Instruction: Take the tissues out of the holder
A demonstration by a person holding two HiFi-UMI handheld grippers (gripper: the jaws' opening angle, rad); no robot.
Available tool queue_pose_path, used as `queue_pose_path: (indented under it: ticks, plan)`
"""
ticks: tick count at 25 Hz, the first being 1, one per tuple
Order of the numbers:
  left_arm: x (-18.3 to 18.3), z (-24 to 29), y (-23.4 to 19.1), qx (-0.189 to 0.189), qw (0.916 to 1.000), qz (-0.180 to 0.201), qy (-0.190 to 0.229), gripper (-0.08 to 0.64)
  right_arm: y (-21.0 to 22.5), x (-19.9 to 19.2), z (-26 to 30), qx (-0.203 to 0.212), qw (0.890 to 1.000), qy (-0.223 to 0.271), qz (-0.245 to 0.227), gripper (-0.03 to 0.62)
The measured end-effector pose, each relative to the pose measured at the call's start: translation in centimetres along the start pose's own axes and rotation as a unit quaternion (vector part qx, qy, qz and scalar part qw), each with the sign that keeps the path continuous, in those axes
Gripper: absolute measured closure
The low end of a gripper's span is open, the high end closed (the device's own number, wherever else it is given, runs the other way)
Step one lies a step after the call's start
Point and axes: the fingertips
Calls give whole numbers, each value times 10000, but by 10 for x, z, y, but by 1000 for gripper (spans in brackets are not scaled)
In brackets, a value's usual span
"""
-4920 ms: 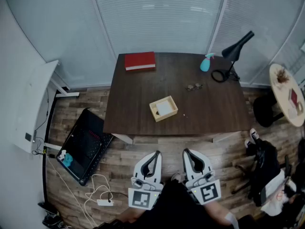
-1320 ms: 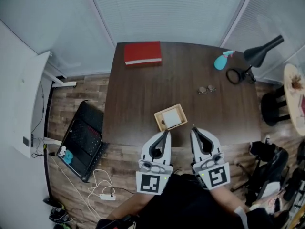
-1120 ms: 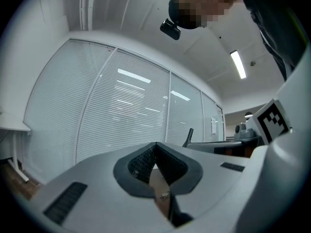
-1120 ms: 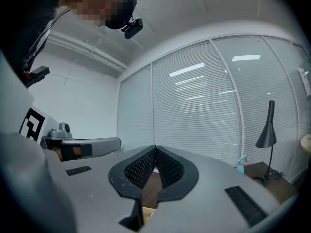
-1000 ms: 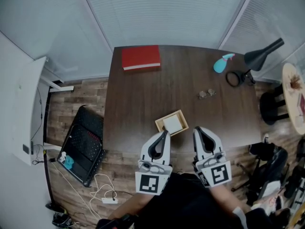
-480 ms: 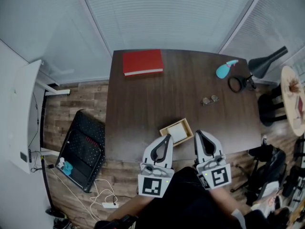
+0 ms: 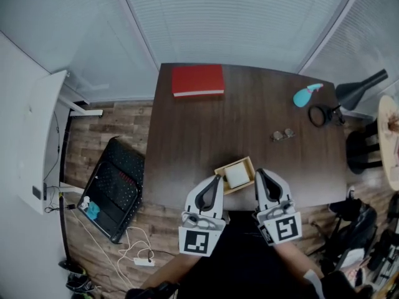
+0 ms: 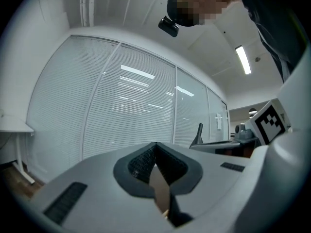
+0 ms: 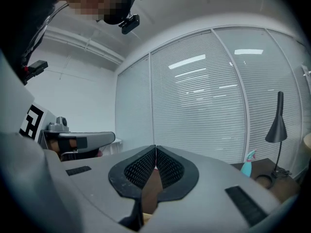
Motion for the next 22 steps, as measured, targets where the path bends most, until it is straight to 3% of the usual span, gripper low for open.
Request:
queue_pose_path:
  ticks: [3,6,12,18,22]
  plan:
    - [2,1,-7,263,9996,-47,39,560,-6,-5,9,314,9993,-208,49,583]
    - [-2,7,-8,295,9995,-67,-2,561,-5,-13,14,488,9982,-363,-14,583]
    - [-7,11,-14,405,9992,-62,-1,561,5,-42,17,315,9964,-789,0,583]
    - [-17,7,-15,217,9994,-255,-74,560,12,-93,26,183,9843,-1690,485,576]
    - [-26,0,-18,184,9992,-327,-155,561,16,-124,29,106,9783,-2016,474,512]
Point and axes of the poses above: the fingertips, and each gripper's own axes: z forward along the fingers, y to its right, x out of its top, and after that the axes turned 7 degrees about z, right-handed
